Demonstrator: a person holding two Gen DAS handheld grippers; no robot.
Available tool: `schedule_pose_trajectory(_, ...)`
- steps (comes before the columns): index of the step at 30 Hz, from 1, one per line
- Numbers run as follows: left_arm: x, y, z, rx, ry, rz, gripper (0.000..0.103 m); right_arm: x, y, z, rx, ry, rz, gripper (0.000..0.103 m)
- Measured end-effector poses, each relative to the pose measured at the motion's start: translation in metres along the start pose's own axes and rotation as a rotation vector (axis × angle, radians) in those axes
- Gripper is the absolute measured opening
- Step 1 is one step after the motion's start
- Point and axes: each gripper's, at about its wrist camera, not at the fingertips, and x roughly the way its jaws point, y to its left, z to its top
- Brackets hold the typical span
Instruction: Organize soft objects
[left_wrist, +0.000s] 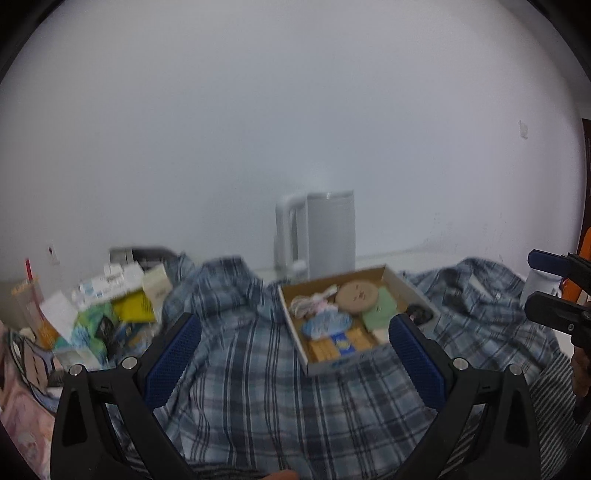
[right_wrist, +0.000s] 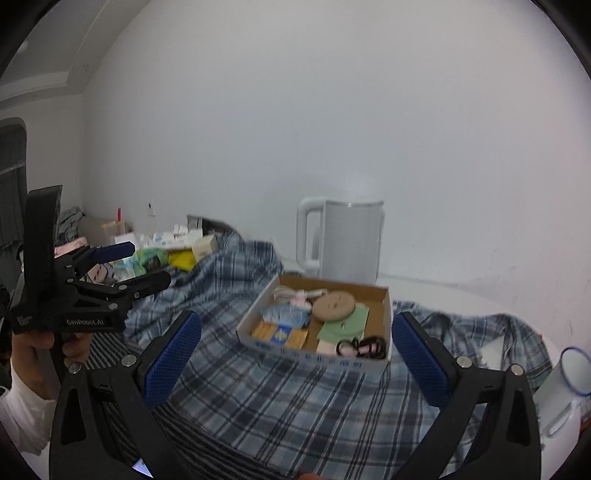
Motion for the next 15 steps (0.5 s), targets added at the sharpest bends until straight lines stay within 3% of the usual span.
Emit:
schedule_pose_trajectory(9,0.026,0.003,-0.045,0.022,0.079,-0.034,0.103,0.041,-0.010,-0.048,0.030,0.131,0.050,0.103)
schedule_pose_trajectory(15,0.053,0.003,-0.062,0.029,0.148,-0.035,0.103,0.052,-0.013,-0.073,0.046,0.158,0.043,0.103)
